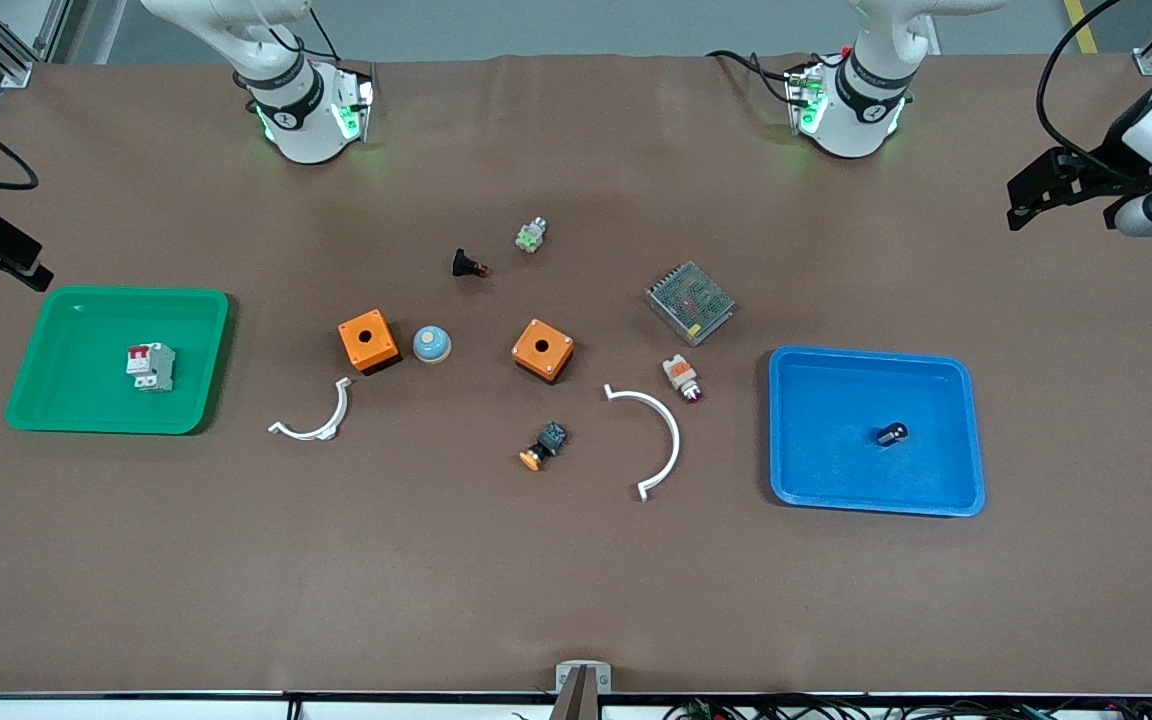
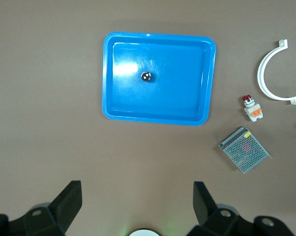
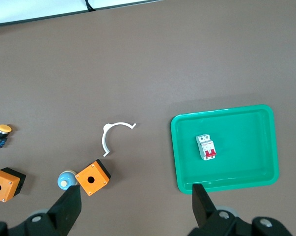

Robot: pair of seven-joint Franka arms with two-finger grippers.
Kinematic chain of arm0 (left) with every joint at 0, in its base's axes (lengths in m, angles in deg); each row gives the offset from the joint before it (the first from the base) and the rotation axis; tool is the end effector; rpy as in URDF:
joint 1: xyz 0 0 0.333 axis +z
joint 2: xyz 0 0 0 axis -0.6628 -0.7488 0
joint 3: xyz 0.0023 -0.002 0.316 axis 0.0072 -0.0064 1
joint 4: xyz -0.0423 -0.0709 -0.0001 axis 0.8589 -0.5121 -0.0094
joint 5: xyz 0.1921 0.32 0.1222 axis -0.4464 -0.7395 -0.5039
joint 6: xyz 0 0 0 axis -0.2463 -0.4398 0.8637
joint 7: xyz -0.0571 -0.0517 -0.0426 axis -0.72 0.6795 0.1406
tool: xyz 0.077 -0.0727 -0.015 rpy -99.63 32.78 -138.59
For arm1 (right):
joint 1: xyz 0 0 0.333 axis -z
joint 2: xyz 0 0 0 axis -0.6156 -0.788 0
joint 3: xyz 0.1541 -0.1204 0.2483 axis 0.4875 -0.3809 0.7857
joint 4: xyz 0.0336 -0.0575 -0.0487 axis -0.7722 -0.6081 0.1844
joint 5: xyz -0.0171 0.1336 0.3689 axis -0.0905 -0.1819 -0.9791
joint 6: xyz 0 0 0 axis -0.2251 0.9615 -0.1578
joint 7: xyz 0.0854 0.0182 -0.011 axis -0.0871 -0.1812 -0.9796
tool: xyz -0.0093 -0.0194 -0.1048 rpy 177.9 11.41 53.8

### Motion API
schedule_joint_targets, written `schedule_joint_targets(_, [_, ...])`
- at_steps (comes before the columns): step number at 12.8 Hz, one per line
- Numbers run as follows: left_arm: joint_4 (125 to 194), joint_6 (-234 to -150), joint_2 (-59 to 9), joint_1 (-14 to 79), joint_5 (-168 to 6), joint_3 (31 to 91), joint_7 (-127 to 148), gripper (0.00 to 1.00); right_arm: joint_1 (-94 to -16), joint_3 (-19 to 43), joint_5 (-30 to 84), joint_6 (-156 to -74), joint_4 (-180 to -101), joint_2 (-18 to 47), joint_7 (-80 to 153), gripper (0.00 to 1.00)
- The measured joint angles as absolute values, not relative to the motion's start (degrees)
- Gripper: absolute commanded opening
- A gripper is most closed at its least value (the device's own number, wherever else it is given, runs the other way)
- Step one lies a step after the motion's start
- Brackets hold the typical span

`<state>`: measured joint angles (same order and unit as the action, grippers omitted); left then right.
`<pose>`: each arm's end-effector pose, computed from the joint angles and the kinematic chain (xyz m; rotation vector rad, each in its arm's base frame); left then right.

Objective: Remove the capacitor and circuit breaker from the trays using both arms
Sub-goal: 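Reach the right gripper to the breaker while the left gripper reaches the capacitor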

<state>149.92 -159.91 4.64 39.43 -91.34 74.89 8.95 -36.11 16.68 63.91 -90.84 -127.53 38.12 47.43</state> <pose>0.5192 -0.0573 0.6541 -3.1043 0.0344 0.0350 0.5568 -0.0248 0.6615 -3.1268 0.2343 -0.1459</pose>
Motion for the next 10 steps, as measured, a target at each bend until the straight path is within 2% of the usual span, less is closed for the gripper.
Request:
schedule_joint_targets(6, [149.97,-159.83,3.56,39.83,-91.34,75.12,8.62,1.00,-36.11,16.62,63.91,-90.88,-127.53,38.02,47.45,1.00])
schedule_joint_targets(10, [151.08,-165.58,-4.09,41.20,-91.35,75.25,8.67,1.00,-35.33,16.36,64.03,-90.79,-127.86,36.45,47.47,1.00])
